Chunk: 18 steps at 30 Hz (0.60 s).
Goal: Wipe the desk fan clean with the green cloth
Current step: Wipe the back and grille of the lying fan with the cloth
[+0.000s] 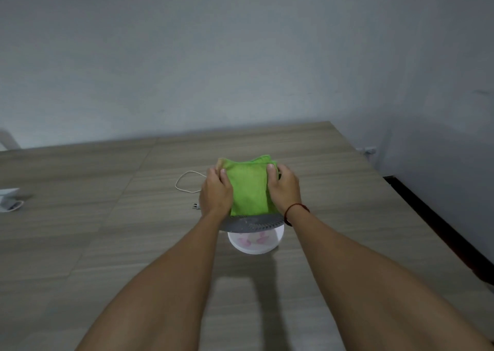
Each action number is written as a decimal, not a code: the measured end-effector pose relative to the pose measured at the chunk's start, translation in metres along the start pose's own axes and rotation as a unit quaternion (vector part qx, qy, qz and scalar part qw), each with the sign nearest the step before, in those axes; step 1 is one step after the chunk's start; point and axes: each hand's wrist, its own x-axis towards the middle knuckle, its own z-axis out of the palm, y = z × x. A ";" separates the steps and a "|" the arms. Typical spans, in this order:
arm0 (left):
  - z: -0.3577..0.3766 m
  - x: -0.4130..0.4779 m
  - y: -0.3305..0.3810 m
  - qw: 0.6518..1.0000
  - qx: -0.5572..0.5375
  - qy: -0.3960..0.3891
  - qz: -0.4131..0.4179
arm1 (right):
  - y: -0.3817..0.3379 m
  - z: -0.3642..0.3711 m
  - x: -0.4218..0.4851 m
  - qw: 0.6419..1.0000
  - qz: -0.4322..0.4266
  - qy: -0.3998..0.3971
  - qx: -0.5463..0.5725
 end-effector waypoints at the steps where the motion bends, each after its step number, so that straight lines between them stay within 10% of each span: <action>1: -0.001 -0.001 -0.006 0.999 0.036 -0.018 -0.018 | 0.002 0.001 -0.001 1.000 0.026 0.004 -0.005; 7: 0.022 -0.028 -0.018 0.971 0.181 -0.081 0.135 | 0.029 -0.004 0.001 0.987 0.144 -0.065 -0.029; 18: 0.037 -0.038 -0.024 0.965 0.211 -0.106 0.114 | 0.040 0.004 0.003 0.966 0.016 -0.196 -0.166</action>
